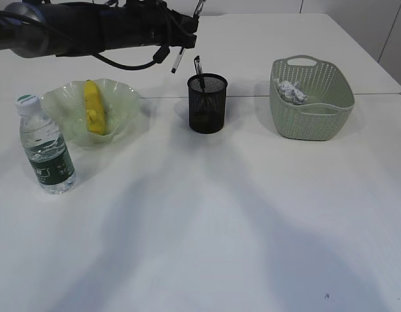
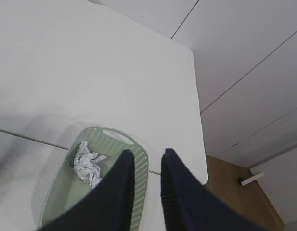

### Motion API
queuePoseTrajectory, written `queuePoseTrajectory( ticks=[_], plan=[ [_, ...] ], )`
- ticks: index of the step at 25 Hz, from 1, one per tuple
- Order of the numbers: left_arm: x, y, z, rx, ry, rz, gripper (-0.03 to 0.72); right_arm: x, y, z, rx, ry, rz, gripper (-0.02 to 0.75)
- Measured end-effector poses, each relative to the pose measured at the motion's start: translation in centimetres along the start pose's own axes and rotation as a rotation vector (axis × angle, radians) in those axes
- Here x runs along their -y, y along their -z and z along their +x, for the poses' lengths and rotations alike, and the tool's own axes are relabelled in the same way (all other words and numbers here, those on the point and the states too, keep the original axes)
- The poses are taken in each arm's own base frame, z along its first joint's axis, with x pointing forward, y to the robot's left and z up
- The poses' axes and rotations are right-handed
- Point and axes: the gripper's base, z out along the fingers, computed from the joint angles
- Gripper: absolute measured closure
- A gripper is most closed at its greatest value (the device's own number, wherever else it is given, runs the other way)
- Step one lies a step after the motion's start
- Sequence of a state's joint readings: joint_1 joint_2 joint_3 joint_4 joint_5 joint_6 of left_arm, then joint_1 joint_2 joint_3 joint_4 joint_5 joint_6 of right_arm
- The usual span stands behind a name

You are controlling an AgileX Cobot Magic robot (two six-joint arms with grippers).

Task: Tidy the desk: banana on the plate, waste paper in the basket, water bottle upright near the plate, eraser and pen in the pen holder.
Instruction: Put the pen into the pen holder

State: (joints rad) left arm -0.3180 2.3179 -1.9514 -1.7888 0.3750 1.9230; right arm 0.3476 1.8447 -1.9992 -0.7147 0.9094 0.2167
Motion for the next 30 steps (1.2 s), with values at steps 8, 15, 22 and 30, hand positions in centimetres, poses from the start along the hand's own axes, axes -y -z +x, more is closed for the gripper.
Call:
queuePoseTrajectory(
  ticks=[8,15,22,30],
  plan=[
    [-0.1,-0.9,2.4,-0.042,-0.027,0.004,0.643,0.0,0.0,0.0,0.002,-0.006,0.0,0.59],
    [-0.1,-0.9,2.3,-0.038,-0.08,0.004,0.643,0.0,0.0,-0.2,0.021,-0.023,-0.005,0.591],
    [-0.4,-2.3,2.4,0.011,-0.08,0.031,0.643,-0.1,0.0,-0.5,0.052,-0.042,-0.014,0.59],
    [-0.1,-2.4,2.4,0.032,-0.068,0.078,0.642,-0.2,0.0,-0.5,0.06,-0.045,-0.019,0.591]
  ],
)
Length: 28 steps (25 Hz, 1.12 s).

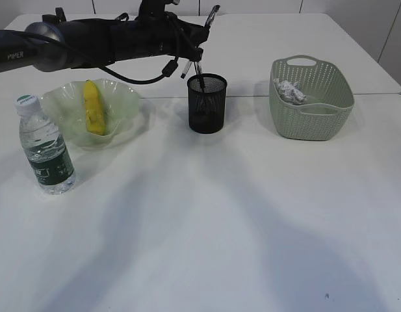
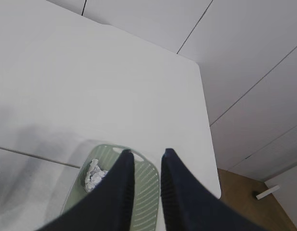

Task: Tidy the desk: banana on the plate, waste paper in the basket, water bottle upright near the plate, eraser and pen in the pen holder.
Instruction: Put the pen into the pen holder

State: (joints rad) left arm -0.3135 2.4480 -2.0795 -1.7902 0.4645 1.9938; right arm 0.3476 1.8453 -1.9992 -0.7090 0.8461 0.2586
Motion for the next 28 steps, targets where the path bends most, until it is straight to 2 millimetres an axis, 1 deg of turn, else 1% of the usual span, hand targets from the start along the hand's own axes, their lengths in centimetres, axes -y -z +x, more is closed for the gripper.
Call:
queuePoseTrajectory(
  ticks=[9,12,17,20,24,28],
  plan=[
    [0.2,0.0,-0.3,0.017,-0.001,0.025,0.642,-0.4,-0.5,0.1,0.005,-0.004,-0.011,0.59],
    [0.1,-0.3,-0.7,0.042,0.0,0.031,0.641,-0.4,-0.5,0.0,0.011,-0.004,-0.012,0.591],
    [0.0,-0.7,-0.7,0.059,0.022,0.043,0.641,-0.4,-0.5,0.0,0.014,-0.004,-0.013,0.591],
    [0.1,-0.9,-0.6,0.07,0.037,0.06,0.641,-0.4,-0.5,0.0,0.014,-0.005,-0.013,0.59],
    [0.2,-1.4,0.5,0.067,0.071,0.081,0.641,-0.4,-0.5,0.0,0.018,-0.005,-0.014,0.59],
    [0.2,-1.4,0.5,0.069,0.076,0.087,0.641,-0.5,-0.5,-0.1,0.021,-0.006,-0.015,0.591]
  ],
)
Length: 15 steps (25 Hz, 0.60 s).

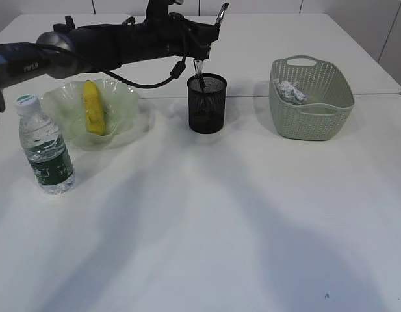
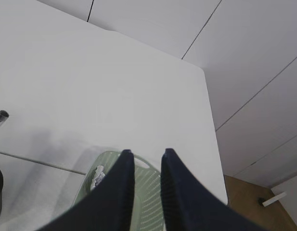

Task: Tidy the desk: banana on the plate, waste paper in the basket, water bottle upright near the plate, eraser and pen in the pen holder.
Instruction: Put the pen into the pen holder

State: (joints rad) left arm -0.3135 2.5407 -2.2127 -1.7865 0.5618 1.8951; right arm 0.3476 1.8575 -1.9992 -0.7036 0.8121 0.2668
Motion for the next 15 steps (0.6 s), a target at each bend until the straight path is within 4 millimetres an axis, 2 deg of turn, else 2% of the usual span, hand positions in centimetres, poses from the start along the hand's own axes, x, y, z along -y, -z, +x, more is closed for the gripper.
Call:
queuePoseTrajectory(
  ticks=[8,15],
  plan=[
    [0.0,-0.3,1.3,-0.018,0.012,0.005,0.641,0.0,0.0,-0.1,0.008,-0.002,-0.002,0.591],
    [-0.1,-0.5,1.7,-0.016,0.013,0.005,0.641,0.0,0.0,-0.1,0.009,-0.002,-0.002,0.591]
  ],
)
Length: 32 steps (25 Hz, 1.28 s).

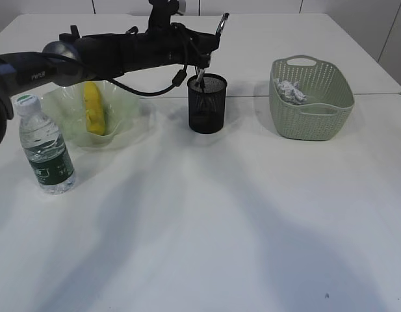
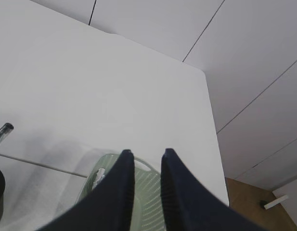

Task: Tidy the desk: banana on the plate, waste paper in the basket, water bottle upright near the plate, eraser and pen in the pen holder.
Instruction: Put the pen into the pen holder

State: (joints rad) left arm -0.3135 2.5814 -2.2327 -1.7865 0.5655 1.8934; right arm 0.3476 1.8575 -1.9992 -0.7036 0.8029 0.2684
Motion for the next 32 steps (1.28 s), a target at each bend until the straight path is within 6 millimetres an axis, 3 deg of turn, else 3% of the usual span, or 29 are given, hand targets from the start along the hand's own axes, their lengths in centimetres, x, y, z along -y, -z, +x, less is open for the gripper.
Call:
queuePoseTrajectory(
  ticks=[8,14,32],
  plan=[
    [-0.1,-0.1,0.1,0.002,0.004,0.0,0.641,0.0,0.0,0.0,0.005,0.0,-0.001,0.59],
    [-0.1,-0.5,2.1,-0.027,0.027,0.003,0.641,0.0,0.0,-0.1,0.009,0.0,-0.002,0.591],
    [-0.3,-0.5,2.2,-0.033,0.028,-0.011,0.638,-0.1,0.0,-0.2,0.024,0.0,-0.006,0.591]
  ],
)
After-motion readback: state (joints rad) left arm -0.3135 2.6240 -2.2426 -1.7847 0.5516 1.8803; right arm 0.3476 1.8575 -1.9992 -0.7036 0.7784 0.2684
